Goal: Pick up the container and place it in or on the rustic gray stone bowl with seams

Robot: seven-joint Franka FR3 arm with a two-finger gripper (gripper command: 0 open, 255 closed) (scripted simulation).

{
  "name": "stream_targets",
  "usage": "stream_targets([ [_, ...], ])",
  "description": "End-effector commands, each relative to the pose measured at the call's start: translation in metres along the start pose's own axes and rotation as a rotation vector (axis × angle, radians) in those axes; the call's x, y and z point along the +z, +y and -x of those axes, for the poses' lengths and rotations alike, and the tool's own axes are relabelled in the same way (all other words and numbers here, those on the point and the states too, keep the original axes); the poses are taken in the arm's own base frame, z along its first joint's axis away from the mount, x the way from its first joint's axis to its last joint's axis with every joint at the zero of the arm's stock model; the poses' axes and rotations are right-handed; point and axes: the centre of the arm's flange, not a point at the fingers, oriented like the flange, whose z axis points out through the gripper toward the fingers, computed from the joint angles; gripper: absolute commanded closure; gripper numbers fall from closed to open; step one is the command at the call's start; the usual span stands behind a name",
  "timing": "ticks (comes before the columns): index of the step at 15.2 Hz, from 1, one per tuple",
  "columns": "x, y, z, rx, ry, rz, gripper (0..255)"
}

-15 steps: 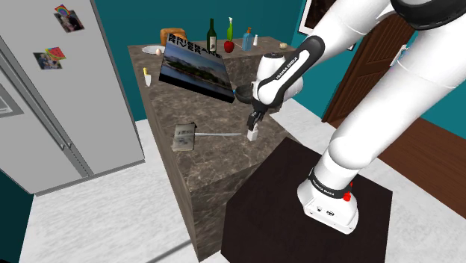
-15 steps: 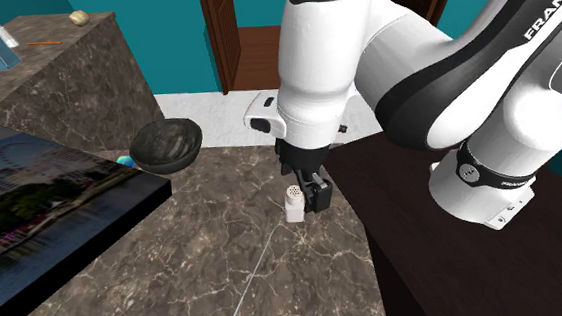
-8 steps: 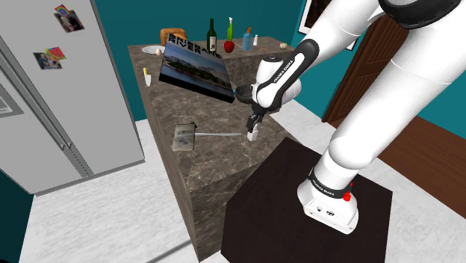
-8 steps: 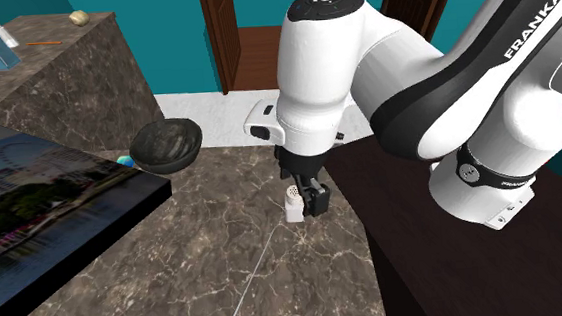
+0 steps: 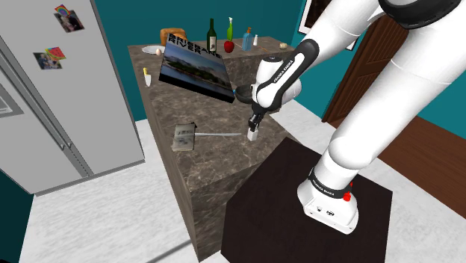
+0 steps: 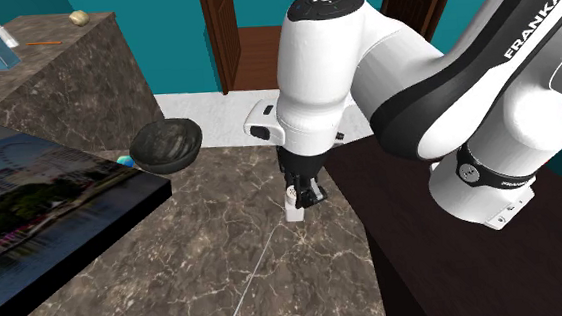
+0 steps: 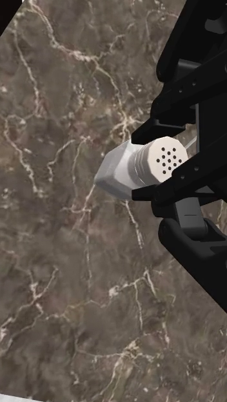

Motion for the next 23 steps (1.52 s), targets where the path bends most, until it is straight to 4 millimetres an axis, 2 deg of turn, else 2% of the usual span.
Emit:
stream_targets([
  [1,0.0,0.0,0.0,0.0,0.0,0.0,255],
  [4,0.0,0.0,0.0,0.0,0.0,0.0,255],
  [23,-0.1,0.005,-0.006,0.0,0.0,0.0,255],
])
